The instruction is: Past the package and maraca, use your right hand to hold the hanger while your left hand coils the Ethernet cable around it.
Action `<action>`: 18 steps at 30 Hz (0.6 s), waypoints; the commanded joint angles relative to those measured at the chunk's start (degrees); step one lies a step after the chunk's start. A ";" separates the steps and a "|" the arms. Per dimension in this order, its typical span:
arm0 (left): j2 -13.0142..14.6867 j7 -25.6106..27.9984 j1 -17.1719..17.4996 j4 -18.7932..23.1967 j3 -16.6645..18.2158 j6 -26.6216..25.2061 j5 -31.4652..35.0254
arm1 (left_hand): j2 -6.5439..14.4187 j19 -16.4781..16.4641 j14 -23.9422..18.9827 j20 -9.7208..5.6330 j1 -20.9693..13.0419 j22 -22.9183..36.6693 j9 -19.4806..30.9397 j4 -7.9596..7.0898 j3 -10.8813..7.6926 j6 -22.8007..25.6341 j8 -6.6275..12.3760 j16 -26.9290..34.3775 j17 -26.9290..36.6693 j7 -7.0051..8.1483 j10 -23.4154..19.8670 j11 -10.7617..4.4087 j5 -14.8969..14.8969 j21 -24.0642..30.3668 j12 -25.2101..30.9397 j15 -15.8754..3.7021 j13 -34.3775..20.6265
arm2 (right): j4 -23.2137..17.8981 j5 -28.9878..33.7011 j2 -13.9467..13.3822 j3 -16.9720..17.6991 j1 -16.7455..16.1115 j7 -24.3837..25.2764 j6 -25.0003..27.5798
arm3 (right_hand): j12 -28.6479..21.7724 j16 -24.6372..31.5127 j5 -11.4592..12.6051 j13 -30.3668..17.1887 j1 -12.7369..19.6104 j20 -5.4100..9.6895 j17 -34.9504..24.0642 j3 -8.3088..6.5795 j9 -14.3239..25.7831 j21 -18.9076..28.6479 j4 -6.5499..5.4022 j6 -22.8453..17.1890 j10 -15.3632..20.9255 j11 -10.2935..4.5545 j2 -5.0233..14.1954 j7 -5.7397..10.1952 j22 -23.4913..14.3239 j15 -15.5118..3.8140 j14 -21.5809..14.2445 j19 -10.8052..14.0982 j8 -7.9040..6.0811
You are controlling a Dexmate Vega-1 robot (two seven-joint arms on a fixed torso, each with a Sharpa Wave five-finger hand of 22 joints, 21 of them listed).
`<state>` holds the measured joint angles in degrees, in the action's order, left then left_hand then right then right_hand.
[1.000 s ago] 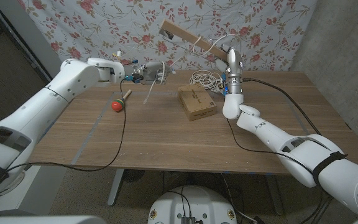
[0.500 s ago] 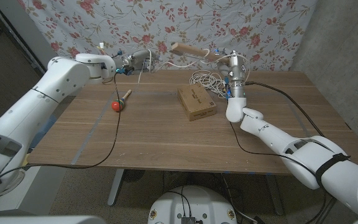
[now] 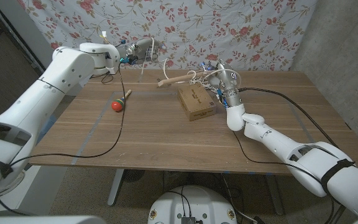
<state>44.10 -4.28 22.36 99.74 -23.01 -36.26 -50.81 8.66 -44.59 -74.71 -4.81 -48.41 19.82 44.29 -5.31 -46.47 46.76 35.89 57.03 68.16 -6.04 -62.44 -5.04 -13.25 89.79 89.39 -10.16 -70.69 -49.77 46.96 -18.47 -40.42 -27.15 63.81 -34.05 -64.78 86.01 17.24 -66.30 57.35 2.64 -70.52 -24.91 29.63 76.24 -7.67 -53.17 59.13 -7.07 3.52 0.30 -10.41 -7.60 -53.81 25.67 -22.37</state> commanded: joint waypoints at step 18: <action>-3.61 -9.67 -8.27 3.23 -4.99 2.63 3.69 | 1.62 -0.12 -0.67 -1.62 0.39 0.12 -0.40 0.68 -1.39 3.06 0.85 -0.07 0.44 -3.82 -0.57 -3.69 -0.07 0.24 0.25 -0.82 -0.29 | 6.30 -9.46 0.04 -19.62 10.83 -21.60 17.35 | -0.52 -0.01 0.72 -0.91 -5.63 5.70 -0.08 -0.07 0.04 -0.32 -0.17 -0.64 0.49 -0.11 6.05 0.20 -0.09 -4.59 0.12 0.04 -0.17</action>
<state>41.08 -10.51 15.72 100.63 -26.76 -35.30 -48.13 8.66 -44.59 -74.73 -4.82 -48.41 19.82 43.77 -5.31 -46.48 46.43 36.27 57.03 68.23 -6.37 -62.44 -5.04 -13.26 89.79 89.38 -10.13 -70.69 -45.10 41.32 -19.38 -54.89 -20.01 51.43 -22.50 -64.85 85.96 17.68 -66.99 57.21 2.65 -70.44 -24.89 29.61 76.05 -7.65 -53.02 59.16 -7.08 3.63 0.54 -10.41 -7.59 -53.81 25.68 -22.07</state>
